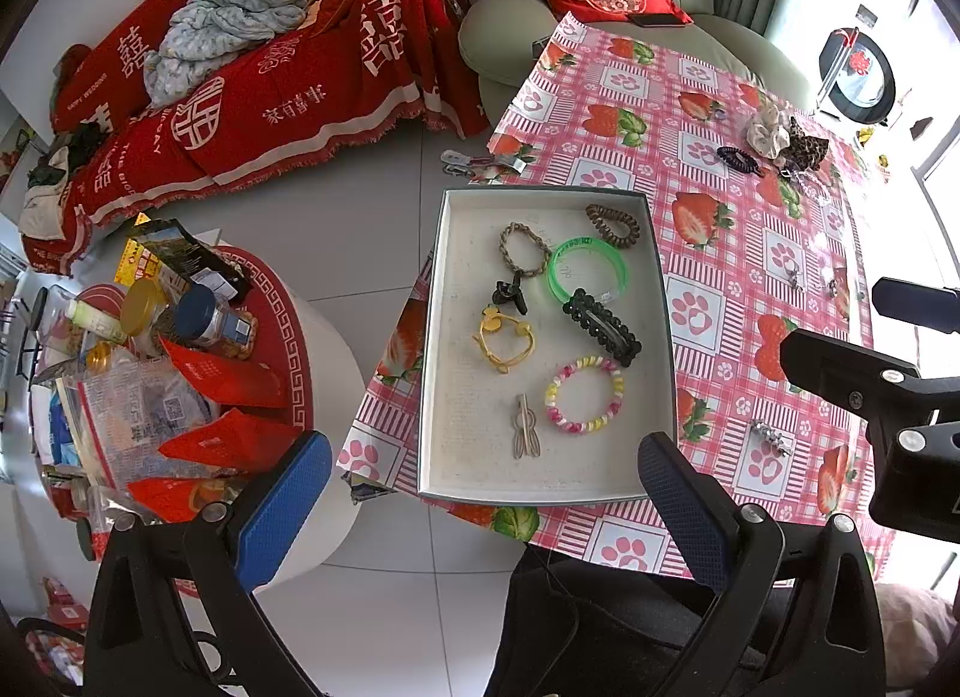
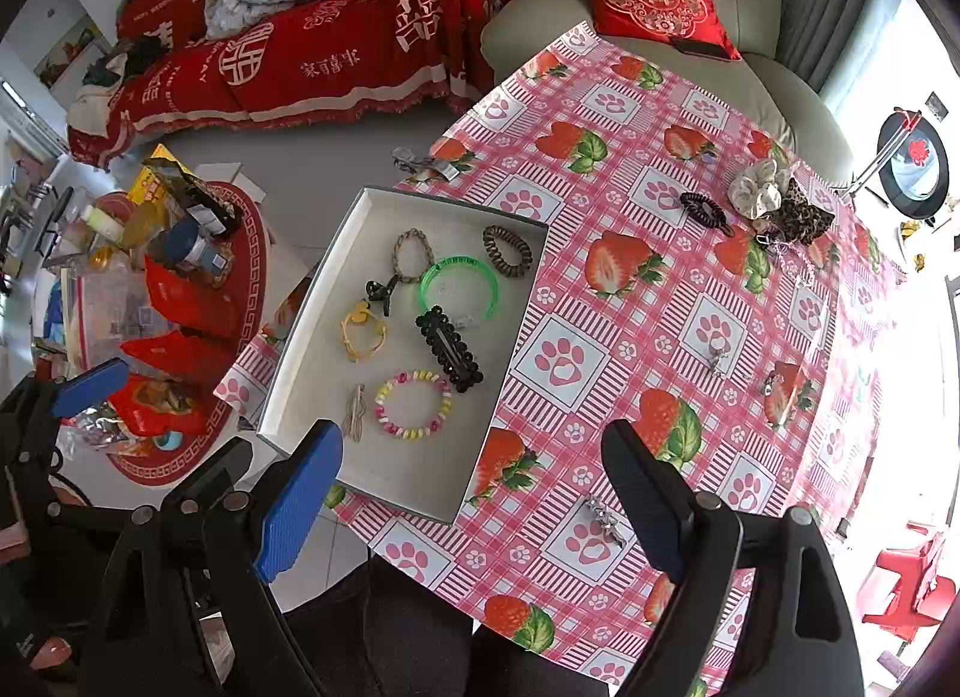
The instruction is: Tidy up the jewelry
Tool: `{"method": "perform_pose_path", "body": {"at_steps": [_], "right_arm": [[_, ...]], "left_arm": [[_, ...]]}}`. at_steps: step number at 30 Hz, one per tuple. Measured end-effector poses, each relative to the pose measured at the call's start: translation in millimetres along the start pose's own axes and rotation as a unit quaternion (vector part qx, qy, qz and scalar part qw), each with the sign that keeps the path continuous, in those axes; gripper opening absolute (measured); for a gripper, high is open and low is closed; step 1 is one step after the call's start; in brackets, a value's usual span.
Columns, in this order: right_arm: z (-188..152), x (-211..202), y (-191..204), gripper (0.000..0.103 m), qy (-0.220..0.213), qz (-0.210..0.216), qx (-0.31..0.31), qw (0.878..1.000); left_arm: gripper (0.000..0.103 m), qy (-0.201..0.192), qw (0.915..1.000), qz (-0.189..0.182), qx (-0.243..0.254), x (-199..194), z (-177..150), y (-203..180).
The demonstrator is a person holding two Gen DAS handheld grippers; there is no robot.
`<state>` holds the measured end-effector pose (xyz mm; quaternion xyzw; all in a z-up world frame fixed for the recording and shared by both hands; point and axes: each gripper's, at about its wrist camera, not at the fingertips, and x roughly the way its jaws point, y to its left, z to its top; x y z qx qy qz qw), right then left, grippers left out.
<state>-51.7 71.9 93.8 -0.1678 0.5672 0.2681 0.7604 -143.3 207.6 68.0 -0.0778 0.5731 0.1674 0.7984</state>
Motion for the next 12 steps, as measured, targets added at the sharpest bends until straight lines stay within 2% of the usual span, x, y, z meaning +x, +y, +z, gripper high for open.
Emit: {"method": "perform_pose_path", "body": {"at_steps": [12], "right_arm": [[-0.8,0.9,0.9,0.09,0.002,0.001,-0.001,1.0]], "left_arm": [[0.103,0.0,1.0,0.002,-0.001,-0.9,-1.1,1.5]]}}
